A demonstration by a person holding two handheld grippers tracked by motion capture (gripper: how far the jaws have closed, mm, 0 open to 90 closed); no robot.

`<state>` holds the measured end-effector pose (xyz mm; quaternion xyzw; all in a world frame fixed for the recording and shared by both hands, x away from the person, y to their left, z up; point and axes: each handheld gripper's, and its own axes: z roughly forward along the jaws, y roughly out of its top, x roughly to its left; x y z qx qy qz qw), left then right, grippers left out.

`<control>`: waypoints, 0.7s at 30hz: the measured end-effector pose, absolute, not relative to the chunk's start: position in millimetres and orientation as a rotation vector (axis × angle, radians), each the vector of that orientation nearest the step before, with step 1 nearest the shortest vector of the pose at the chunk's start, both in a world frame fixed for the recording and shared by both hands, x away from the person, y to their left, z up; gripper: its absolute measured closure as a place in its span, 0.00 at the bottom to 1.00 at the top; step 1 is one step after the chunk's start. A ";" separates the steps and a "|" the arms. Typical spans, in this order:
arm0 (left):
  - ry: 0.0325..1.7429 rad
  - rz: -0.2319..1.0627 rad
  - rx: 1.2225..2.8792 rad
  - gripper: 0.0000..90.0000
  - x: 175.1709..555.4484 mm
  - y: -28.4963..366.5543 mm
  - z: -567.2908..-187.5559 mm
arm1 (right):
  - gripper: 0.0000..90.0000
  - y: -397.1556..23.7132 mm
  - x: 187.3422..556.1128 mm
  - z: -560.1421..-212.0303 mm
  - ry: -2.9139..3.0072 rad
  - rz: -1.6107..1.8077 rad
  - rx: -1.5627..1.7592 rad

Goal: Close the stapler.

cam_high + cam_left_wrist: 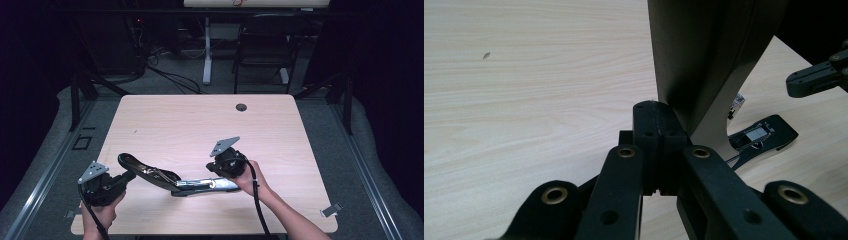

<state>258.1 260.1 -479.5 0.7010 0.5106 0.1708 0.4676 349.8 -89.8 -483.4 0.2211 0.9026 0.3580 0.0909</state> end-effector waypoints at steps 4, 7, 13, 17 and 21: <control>1.244 0.431 1.723 1.00 258.7 256.5 -478.5 | 0.99 -80.0 349.6 -481.8 2.675 1.108 0.652; 1.230 0.446 1.721 1.00 259.7 251.8 -477.8 | 0.99 -75.1 350.0 -480.5 2.682 1.117 0.643; 1.182 0.454 1.746 1.00 263.0 242.0 -476.2 | 0.99 -73.7 349.7 -480.6 2.688 1.127 0.632; 1.161 0.450 1.759 1.00 265.8 235.8 -477.0 | 1.00 -74.8 350.3 -479.7 2.680 1.141 0.636; 1.146 0.449 1.766 1.00 268.2 231.1 -477.5 | 1.00 -74.4 349.3 -478.5 2.679 1.153 0.635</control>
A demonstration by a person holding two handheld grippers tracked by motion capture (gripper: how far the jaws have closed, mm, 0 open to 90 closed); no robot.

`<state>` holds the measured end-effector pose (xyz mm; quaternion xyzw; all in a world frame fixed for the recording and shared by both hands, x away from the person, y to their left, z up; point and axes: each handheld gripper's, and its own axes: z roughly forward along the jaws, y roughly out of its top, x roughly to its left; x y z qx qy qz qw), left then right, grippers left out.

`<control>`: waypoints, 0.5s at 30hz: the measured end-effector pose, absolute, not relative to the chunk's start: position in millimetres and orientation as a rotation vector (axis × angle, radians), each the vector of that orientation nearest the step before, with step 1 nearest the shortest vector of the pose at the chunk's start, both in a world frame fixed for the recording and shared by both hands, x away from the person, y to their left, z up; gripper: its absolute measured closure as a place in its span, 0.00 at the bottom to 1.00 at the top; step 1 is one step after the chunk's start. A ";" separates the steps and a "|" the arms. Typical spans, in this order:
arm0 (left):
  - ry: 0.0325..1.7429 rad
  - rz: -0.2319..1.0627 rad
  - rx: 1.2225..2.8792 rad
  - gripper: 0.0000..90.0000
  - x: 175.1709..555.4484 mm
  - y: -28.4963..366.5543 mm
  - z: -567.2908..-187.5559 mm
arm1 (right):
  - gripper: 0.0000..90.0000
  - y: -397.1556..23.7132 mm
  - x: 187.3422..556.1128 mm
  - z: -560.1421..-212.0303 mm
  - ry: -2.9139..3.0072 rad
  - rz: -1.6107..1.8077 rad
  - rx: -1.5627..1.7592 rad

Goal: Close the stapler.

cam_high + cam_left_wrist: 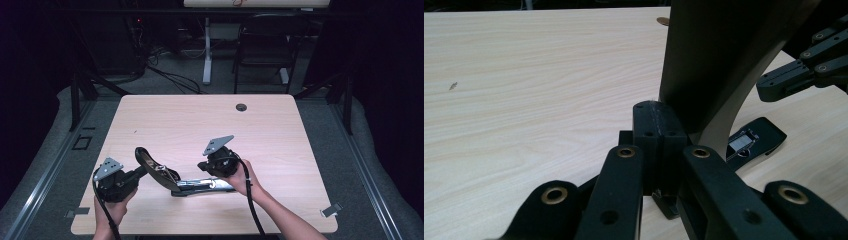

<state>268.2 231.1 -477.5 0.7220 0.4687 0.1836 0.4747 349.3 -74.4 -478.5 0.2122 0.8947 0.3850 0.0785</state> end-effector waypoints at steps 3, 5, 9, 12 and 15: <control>1.139 0.449 1.774 1.00 269.7 228.4 -477.7 | 1.00 -74.0 348.8 -477.2 2.678 1.162 0.630; 1.131 0.447 1.777 1.00 270.5 226.8 -477.8 | 1.00 -73.4 348.3 -476.6 2.676 1.164 0.628; 1.125 0.455 1.789 1.00 271.7 223.5 -478.6 | 1.00 -72.6 347.4 -475.4 2.677 1.170 0.620; 1.123 0.442 1.809 1.00 272.5 222.1 -479.0 | 1.00 -71.7 346.8 -475.4 2.681 1.174 0.619; 1.118 0.444 1.805 1.00 273.0 219.5 -480.0 | 1.00 -71.1 346.3 -475.3 2.680 1.177 0.616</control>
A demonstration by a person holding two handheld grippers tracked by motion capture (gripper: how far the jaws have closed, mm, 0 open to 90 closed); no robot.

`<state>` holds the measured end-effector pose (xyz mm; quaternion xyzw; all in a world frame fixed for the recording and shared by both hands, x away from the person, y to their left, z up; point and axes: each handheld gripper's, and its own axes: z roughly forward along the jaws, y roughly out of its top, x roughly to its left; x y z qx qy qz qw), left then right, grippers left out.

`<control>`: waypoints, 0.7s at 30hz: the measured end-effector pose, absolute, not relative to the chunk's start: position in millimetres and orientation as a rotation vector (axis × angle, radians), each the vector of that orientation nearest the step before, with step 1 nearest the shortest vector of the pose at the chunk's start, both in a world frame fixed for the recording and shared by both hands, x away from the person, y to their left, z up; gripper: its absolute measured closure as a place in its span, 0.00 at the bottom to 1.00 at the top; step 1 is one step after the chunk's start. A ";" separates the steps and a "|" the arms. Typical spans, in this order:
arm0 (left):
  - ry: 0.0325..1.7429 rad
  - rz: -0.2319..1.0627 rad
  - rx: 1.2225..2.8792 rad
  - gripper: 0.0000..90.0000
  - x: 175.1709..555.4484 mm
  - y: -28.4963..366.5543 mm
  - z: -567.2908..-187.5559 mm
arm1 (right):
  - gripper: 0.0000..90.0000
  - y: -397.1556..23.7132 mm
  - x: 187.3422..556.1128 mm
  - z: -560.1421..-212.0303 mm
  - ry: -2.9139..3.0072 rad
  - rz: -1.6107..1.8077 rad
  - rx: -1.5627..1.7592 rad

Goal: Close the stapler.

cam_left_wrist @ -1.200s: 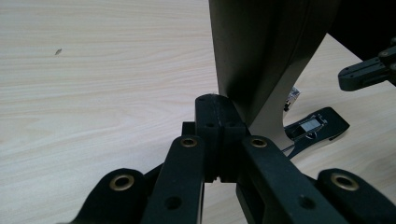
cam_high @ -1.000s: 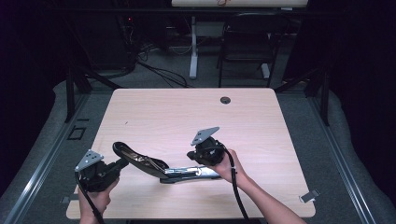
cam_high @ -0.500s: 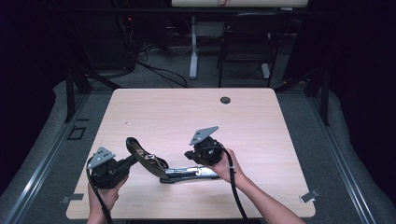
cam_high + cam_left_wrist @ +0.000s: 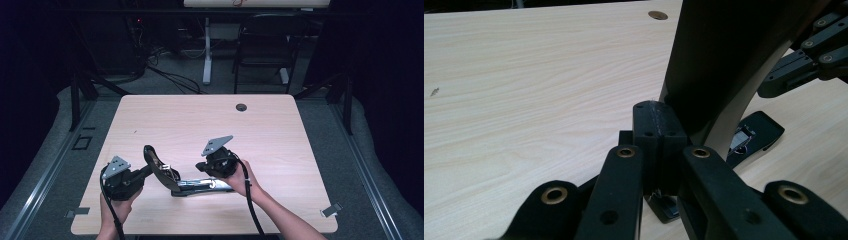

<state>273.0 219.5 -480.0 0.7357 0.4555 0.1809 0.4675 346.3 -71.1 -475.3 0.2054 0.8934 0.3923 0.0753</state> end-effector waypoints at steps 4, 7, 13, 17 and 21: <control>1.115 0.445 1.813 1.00 274.2 217.2 -480.9 | 1.00 -69.9 344.4 -473.4 2.679 1.189 0.600; 1.109 0.446 1.817 1.00 275.2 214.8 -481.2 | 1.00 -66.7 343.1 -471.2 2.672 1.202 0.600; 1.095 0.438 1.836 1.00 276.5 211.0 -481.9 | 1.00 -57.1 339.5 -469.3 2.671 1.229 0.571; 1.089 0.430 1.839 1.00 277.0 208.4 -482.7 | 1.00 -57.2 338.6 -467.5 2.663 1.252 0.575; 1.076 0.422 1.859 1.00 277.6 204.5 -483.2 | 1.00 -58.1 337.8 -464.3 2.641 1.278 0.578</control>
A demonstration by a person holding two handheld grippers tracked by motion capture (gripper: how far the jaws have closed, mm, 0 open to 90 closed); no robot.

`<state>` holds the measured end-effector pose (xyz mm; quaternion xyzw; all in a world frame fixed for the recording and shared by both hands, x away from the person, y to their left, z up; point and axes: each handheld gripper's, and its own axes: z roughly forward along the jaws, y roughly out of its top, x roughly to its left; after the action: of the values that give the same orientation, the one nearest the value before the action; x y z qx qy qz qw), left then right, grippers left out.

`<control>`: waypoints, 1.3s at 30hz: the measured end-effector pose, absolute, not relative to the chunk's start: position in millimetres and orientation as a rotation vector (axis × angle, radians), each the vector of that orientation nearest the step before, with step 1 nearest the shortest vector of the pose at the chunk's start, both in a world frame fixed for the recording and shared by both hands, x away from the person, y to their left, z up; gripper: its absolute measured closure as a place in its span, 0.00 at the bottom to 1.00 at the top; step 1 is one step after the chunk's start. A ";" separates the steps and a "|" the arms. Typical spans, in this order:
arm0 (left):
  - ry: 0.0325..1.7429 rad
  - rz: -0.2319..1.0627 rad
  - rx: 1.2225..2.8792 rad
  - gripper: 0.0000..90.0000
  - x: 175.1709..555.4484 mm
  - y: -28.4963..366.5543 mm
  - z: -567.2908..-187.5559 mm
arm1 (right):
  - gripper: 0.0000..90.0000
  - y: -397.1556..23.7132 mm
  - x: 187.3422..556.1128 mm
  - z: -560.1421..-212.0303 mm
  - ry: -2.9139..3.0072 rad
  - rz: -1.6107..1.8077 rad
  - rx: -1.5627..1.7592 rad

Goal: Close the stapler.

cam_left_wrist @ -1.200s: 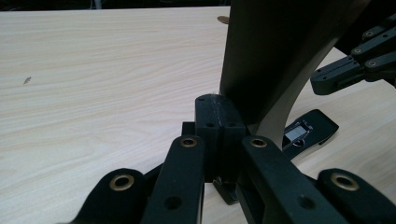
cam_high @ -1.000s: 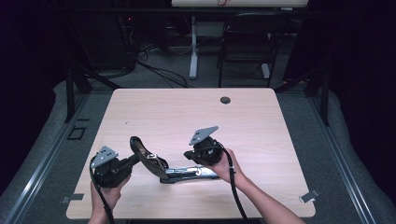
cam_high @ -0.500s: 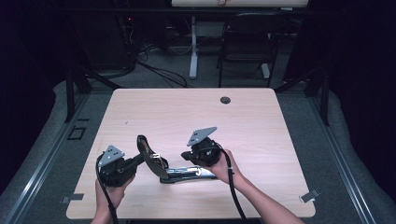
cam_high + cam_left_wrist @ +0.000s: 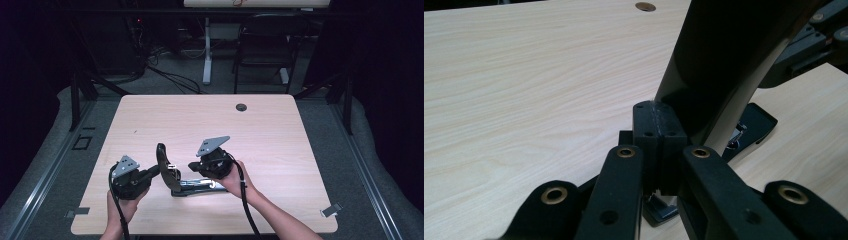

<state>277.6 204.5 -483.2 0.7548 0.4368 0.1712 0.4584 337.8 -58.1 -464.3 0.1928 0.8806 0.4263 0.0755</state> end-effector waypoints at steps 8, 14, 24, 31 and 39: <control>1.014 0.385 1.917 1.00 282.4 180.2 -490.0 | 1.00 -58.6 330.8 -456.4 2.576 1.351 0.548; 0.985 0.415 1.974 1.00 284.6 165.0 -493.8 | 1.00 -72.1 334.6 -457.1 2.559 1.379 0.606; 0.991 0.380 2.007 1.00 286.4 163.4 -499.7 | 1.00 -84.3 334.0 -458.6 2.572 1.347 0.624; 0.985 0.354 2.032 0.97 286.4 161.2 -501.4 | 1.00 -95.8 333.6 -461.1 2.573 1.275 0.641; 0.987 0.312 2.051 0.88 289.1 162.4 -502.5 | 1.00 -109.7 331.8 -468.7 2.586 1.178 0.650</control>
<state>289.1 162.4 -502.5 0.8144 0.3921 0.1238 0.4096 331.8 -109.7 -468.7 0.2216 0.8815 0.4014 0.1131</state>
